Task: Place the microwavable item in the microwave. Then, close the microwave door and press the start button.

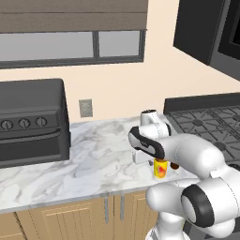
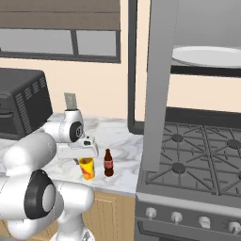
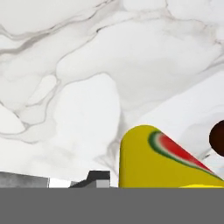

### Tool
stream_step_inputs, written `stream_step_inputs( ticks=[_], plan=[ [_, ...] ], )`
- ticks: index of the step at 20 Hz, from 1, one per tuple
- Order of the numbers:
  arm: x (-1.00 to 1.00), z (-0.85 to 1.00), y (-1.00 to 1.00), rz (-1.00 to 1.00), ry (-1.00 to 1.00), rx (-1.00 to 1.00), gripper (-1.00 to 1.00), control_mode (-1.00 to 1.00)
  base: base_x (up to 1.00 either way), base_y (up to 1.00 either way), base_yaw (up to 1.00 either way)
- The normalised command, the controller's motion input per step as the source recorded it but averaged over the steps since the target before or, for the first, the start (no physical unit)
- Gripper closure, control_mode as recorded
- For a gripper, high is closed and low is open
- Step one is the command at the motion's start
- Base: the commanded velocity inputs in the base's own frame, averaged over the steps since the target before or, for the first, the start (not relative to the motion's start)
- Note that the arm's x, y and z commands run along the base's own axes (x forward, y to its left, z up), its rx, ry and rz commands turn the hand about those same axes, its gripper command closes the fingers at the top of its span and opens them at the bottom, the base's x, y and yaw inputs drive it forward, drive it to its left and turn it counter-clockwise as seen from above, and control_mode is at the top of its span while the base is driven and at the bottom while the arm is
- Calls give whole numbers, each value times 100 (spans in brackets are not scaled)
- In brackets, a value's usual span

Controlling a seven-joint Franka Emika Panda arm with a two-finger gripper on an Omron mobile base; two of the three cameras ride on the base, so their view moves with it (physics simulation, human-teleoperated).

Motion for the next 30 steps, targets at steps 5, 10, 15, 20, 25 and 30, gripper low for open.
stream_step_inputs(
  ticks=[5, 10, 15, 20, 25, 30],
  plan=[
    [-1, 0, 0, 6, 0, 0, 100, -100, 0, 0, 0],
    [-16, 28, 5, 8, -9, 0, 100, -100, 0, 0, 0],
    [-36, 76, 4, 10, -23, 0, 100, -100, 0, 0, 0],
    [-43, 91, 0, 10, -23, 0, 100, -100, 0, 0, 0],
    [-47, 97, 0, 10, -17, 0, 100, -100, 0, 0, 0],
    [-43, 86, 0, 9, -7, 0, 100, -100, 0, 0, 0]
  ],
)
